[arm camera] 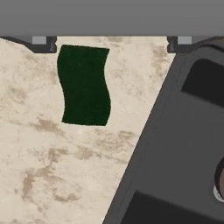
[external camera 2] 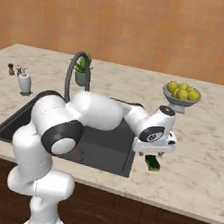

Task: Pick the pan and sponge and place them into the sink. Then turn on the water.

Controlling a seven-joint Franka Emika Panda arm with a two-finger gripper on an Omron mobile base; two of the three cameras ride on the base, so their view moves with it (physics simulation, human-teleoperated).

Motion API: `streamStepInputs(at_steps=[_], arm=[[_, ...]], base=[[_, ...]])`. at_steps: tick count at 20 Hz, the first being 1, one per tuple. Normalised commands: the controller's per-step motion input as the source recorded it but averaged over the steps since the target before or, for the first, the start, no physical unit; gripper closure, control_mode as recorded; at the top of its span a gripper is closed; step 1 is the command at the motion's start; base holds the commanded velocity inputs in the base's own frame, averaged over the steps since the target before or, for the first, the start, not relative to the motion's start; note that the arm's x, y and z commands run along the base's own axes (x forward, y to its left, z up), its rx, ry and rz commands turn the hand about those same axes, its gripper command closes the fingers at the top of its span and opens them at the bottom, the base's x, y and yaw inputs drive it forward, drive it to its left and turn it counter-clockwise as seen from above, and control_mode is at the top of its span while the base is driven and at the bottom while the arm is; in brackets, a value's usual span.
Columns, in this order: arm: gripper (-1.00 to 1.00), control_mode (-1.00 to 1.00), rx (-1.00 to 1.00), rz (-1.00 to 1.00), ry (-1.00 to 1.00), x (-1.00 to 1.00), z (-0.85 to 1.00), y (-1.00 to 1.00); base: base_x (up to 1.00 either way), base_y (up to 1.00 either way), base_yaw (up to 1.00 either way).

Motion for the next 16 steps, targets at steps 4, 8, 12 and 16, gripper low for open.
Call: streamStepInputs(at_steps=[4, 8, 12, 16], arm=[[-1.0, -1.0, 0.0, 0.1, 0.0, 0.26, -0.24, -0.12], [-1.0, -1.0, 0.0, 0.09, 0.0, 0.19, -0.21, -0.07], [-1.0, -1.0, 0.0, 0.03, 0.02, 0.04, -0.15, -0.04], [-1.0, -1.0, -0.01, 0.0, 0.02, 0.0, -0.27, 0.0]], base=[[0.0, 0.0, 0.0], [0.0, 0.0, 0.0], [0.0, 0.0, 0.0], [0.0, 0.0, 0.0]])
